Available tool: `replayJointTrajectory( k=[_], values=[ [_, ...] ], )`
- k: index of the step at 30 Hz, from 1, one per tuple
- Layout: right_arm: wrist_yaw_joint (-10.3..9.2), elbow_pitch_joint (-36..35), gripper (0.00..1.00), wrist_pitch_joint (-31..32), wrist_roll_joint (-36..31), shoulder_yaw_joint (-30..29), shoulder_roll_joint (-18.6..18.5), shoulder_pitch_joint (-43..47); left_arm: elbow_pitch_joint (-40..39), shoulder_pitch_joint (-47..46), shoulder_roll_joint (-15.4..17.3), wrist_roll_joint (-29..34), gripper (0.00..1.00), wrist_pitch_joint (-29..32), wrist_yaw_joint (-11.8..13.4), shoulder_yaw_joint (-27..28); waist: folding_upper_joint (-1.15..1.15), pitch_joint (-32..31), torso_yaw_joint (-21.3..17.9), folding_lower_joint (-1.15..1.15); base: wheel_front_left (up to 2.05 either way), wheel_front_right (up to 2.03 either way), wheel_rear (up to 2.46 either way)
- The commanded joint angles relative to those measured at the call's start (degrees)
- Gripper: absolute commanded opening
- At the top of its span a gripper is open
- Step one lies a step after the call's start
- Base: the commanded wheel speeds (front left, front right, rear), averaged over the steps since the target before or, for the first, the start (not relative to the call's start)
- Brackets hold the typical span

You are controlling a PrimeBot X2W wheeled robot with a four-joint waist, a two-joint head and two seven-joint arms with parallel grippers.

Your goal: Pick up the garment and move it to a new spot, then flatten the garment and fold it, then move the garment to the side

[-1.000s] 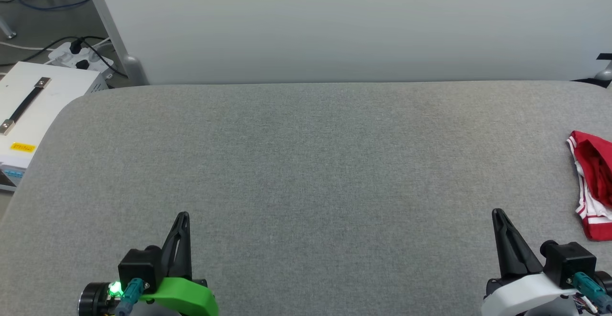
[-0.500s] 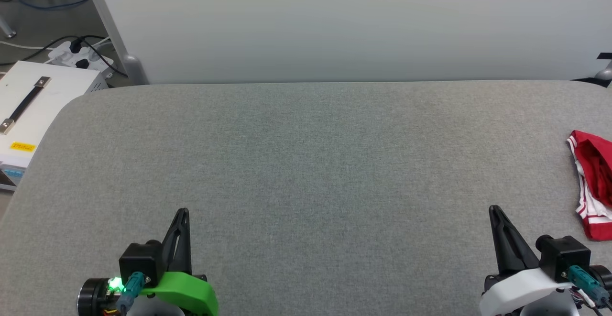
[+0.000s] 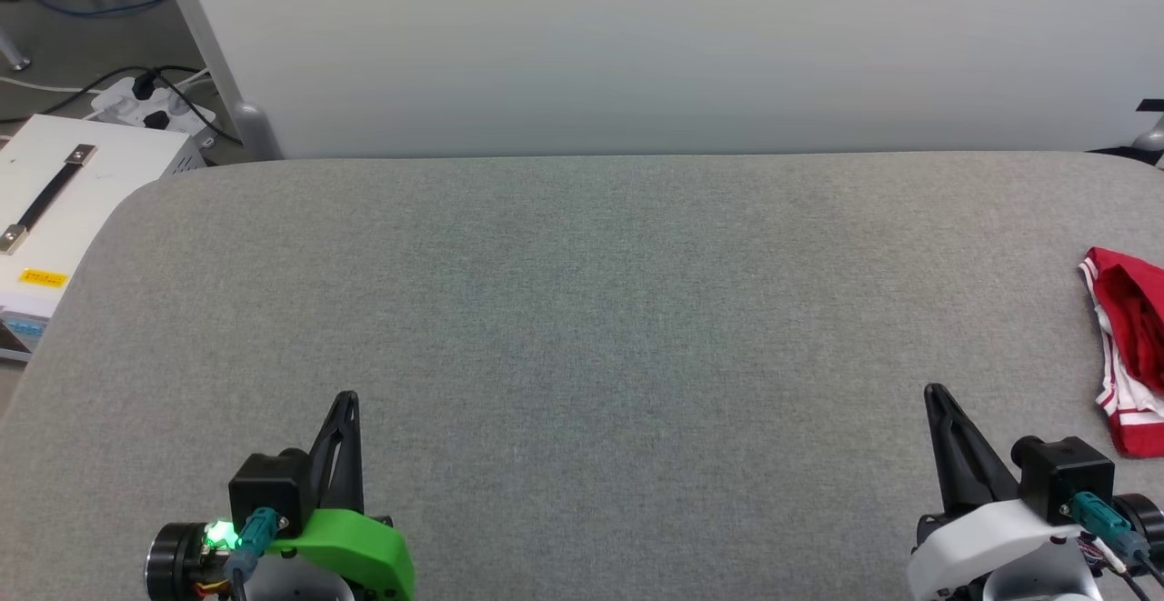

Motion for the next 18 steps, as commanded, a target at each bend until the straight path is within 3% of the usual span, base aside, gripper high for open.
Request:
replayJointTrajectory(
  k=[1,18],
  values=[
    [-0.03,-0.4,0.00,0.4,-0.9,0.1,0.1,-1.2,-0.5,-1.3,-0.3,0.7,0.00,0.4,0.3,-0.1,0.00,0.0,0.0,0.00,0.00,0.00,0.00],
    [-0.03,-0.7,0.00,2.4,-2.2,0.4,0.2,-2.1,-1.2,-1.9,-0.4,1.5,0.00,2.3,0.8,-0.1,0.00,0.1,0.0,0.00,0.00,0.00,0.00]
  ],
)
